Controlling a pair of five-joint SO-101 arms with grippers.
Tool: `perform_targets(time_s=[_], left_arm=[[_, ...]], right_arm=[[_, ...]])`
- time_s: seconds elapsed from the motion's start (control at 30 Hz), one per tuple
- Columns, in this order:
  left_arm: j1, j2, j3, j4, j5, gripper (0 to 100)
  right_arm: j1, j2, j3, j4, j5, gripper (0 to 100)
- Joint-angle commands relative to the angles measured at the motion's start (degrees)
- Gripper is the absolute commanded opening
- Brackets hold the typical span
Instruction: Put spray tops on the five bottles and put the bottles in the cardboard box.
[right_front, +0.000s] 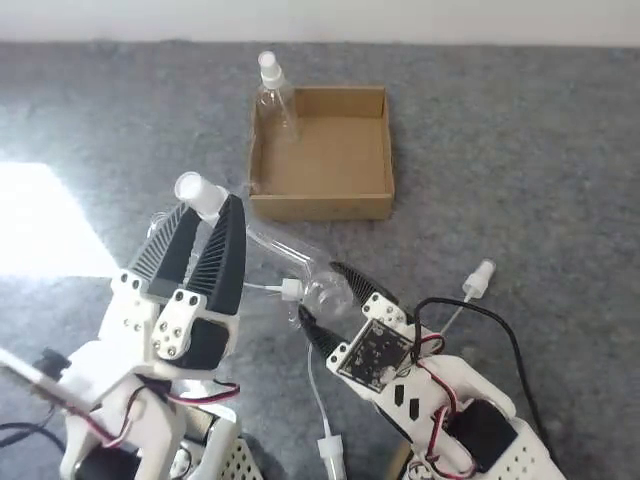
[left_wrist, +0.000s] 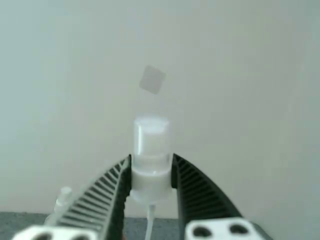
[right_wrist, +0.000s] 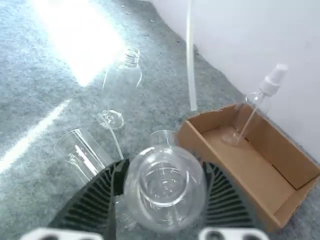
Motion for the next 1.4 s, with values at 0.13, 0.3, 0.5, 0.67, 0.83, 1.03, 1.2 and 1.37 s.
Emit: perform_targets(time_s=[0.13, 0.3, 0.5, 0.67, 0.83, 1.03, 1.2, 1.37], left_arm=[[7.38, -0.88, -0.48, 0.26, 0.00, 1], [11.25, -0.70, -0.13, 0.26, -2.99, 1], [11.34, -0.62, 2.15, -0.18, -2.99, 1], [11.25, -0.62, 3.21, -0.18, -5.63, 1], [11.52, -0.62, 5.49, -0.18, -6.51, 1], [11.52, -0.88, 5.85, -0.26, -7.30, 1], [11.52, -0.88, -0.92, 3.52, -7.65, 1], [11.52, -0.88, -4.00, 7.03, -7.65, 1]], right_arm=[[-1.01, -1.10, -0.35, 0.48, 0.79, 8.4], [-1.01, -1.54, 0.35, 0.48, 0.79, 8.4], [-1.01, -1.63, 0.35, 0.66, 0.88, 8.4], [-0.92, -1.63, 0.35, 0.92, 0.88, 8.4], [-0.92, -1.63, 0.35, 0.92, 0.88, 8.4], [-0.48, -1.63, 0.35, 1.01, 0.88, 8.4], [3.21, -1.45, 1.05, 0.22, 0.88, 8.4], [5.14, -1.27, 5.71, -5.23, 5.01, 8.2]])
